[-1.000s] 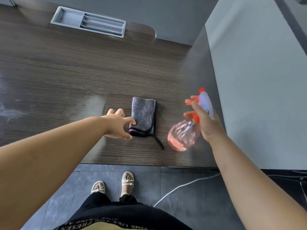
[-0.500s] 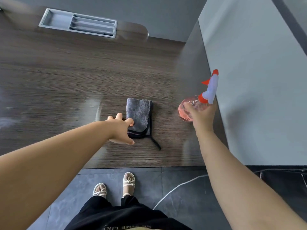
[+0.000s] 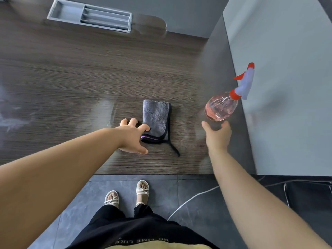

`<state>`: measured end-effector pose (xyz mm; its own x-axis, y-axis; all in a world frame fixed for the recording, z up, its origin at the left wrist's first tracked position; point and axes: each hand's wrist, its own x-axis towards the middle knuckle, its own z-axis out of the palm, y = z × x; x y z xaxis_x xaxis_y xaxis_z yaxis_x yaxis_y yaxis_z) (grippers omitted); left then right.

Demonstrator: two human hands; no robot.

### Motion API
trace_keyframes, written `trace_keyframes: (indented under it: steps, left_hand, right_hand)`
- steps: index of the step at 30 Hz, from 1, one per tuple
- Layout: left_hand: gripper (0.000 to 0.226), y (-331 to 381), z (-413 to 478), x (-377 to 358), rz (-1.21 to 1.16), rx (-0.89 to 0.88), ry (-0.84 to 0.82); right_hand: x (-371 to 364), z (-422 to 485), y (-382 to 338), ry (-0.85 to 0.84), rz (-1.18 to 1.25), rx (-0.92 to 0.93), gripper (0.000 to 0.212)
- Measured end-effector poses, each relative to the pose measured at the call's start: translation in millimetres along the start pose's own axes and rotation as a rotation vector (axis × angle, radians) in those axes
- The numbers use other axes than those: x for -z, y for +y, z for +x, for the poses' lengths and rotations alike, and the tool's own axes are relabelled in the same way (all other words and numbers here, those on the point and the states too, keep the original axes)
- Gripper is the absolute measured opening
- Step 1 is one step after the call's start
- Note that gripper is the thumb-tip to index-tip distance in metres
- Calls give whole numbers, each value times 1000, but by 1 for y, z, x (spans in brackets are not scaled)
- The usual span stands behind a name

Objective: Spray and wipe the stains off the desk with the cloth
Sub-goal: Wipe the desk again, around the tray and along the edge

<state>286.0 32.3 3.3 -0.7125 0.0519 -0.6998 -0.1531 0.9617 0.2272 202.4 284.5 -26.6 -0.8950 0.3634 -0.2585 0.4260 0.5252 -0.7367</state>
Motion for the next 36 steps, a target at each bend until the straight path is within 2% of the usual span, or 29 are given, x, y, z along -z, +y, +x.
trace_keyframes:
  steps: [1,3,5,8,12,15,19,21,24,25,27,29,31,32,34,36]
  left_hand:
    - [86,-1,-1,0,-1,0,5]
    - [84,0,-2,0,2,0,22]
    - [80,0,-4,1,-2,-3,46]
    - [76,-2,-6,-1,-20,-7,75]
    - [75,-9,-10,-5,-66,-18,89]
    - [75,-13,-12,-5,-99,-21,112]
    - [71,-13,-13,-5,-169,-26,166]
    - [65,-15,-13,-6,-227,-24,205]
    - [59,-18,-14,-6,-279,-3,233]
    - [59,-18,-14,-7,-280,5,234]
    - [59,-18,-14,-7,-271,13,242]
    - [58,-17,-15,-7,-255,21,249]
    - [57,-15,-15,-8,-219,36,235]
    - [57,-14,-14,-9,-201,40,226]
    - [57,-14,-14,-10,-188,38,218]
    - [55,-16,-14,-9,-192,29,224]
  right_hand:
    - [-7,-14,3,3,-123,27,70]
    - [-25,-39,0,-52,-331,103,55]
    - [-46,-55,-14,-141,-430,177,53]
    - [-76,-69,-37,-219,-507,231,62]
    - [-93,-74,-51,-224,-472,135,57]
    - [-94,-75,-54,-230,-433,133,48]
    - [-99,-68,-62,-299,-380,42,61]
    - [-97,-65,-68,-351,-386,18,55]
    - [-85,-60,-75,-418,-265,33,47]
    - [-78,-57,-77,-399,-224,73,48]
    - [-59,-51,-79,-278,-257,281,49]
    - [-43,-50,-77,-124,-381,567,49]
    - [-36,-54,-70,-79,-568,807,48]
    - [-37,-60,-63,-136,-682,872,48]
    - [-45,-73,-44,-362,-833,918,52]
    - [-49,-84,-30,-508,-759,936,56]
